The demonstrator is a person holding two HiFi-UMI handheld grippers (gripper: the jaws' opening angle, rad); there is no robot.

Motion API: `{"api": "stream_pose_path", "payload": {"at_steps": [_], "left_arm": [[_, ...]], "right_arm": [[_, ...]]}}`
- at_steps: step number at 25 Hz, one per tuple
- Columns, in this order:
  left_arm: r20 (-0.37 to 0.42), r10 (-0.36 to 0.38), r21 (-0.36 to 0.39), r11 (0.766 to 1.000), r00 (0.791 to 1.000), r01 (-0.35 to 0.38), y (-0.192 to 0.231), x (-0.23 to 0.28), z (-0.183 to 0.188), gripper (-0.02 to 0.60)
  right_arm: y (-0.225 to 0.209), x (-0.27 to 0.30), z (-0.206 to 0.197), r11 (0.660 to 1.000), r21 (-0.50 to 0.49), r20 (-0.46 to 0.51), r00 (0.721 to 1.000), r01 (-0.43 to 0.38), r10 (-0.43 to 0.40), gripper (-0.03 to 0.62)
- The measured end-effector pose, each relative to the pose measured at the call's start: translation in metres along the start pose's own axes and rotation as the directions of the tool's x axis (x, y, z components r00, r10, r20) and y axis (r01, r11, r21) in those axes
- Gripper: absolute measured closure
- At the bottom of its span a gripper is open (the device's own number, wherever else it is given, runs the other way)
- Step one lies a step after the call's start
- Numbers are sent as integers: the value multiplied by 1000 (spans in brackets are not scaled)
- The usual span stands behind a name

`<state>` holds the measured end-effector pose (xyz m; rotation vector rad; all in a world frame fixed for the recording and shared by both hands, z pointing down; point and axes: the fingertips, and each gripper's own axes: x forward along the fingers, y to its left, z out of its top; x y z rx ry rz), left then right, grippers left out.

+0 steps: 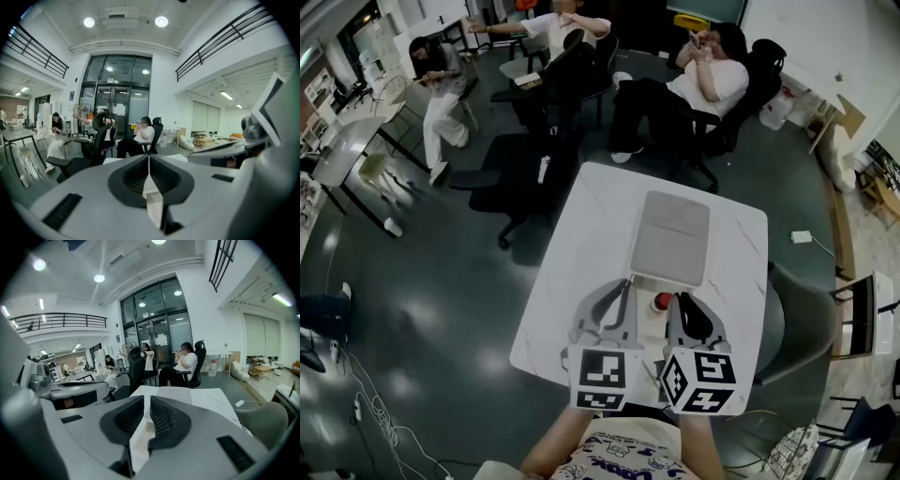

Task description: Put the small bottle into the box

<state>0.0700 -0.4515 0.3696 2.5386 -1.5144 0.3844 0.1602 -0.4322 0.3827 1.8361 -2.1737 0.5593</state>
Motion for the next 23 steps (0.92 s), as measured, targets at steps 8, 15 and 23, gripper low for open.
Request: {"api": "stream_pose_path", "payload": {"at_steps": [8,15,23], "left_arm": [[18,18,5,1000,1000,-18,7,-14,7,561],[30,25,12,1000,999,-26,8,-21,11,561],[34,34,15,999,999,-34,8,-29,12,561]], "right_arm": [[6,-10,5,1000,-12,16,1000,2,-2,543],[5,-15,8,1000,-17,28,1000,8,-7,543],[10,-23,13,1000,-14,47,999,2,-2,543]]}}
